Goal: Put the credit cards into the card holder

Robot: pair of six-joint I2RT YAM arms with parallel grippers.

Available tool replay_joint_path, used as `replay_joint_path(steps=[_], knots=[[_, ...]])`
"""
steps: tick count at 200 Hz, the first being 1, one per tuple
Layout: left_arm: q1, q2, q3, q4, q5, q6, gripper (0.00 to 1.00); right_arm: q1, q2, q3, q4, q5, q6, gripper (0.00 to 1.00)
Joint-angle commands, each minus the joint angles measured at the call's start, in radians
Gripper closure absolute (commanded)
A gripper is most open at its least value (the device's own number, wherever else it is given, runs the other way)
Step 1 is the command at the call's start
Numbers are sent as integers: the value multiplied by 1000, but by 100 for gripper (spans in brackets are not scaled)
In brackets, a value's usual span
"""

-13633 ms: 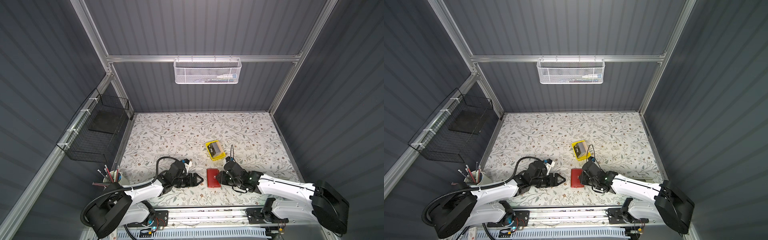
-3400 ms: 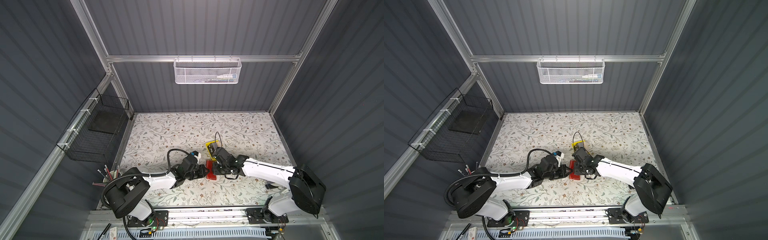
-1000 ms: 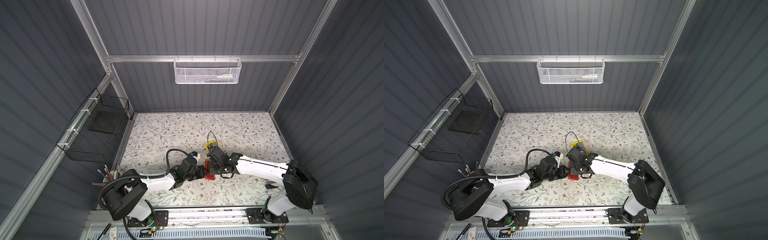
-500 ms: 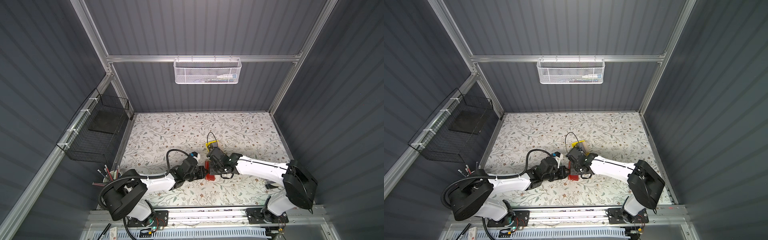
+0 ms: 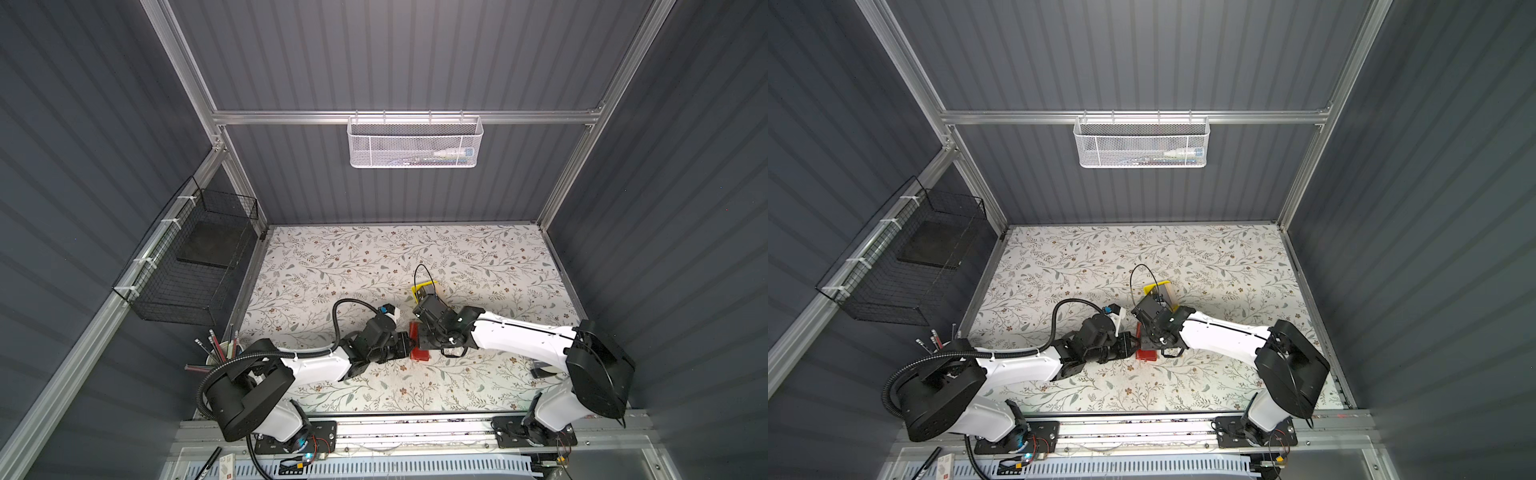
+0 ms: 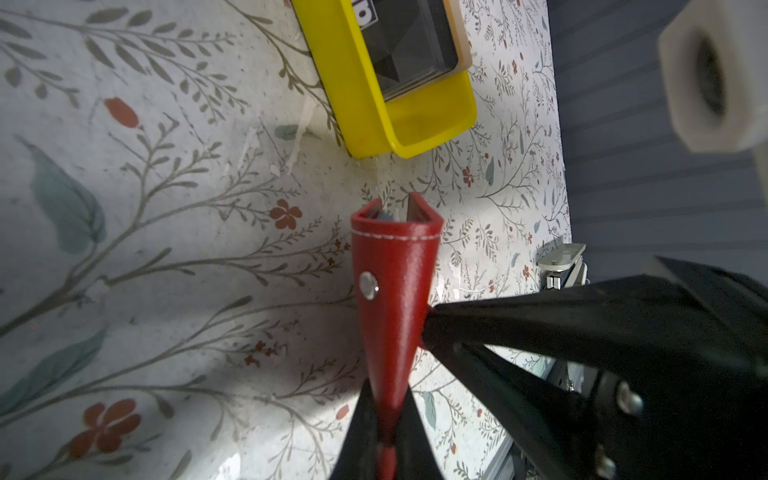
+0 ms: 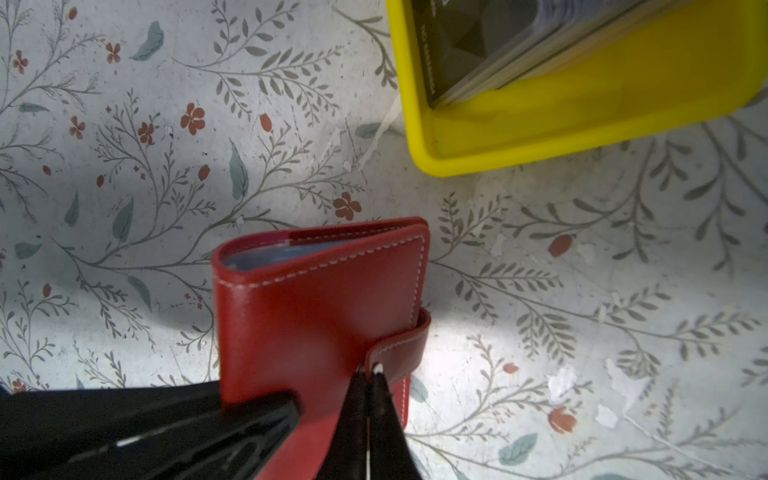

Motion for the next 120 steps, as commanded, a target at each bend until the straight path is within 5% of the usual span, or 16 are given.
replay_joint_path(steps=[1, 120], knots=[[2, -9, -18, -59, -39, -14, 94, 0, 8, 7, -50, 52, 10, 95], [1, -7, -33, -65, -59, -36, 95, 5, 15, 8, -61, 62, 15, 95]])
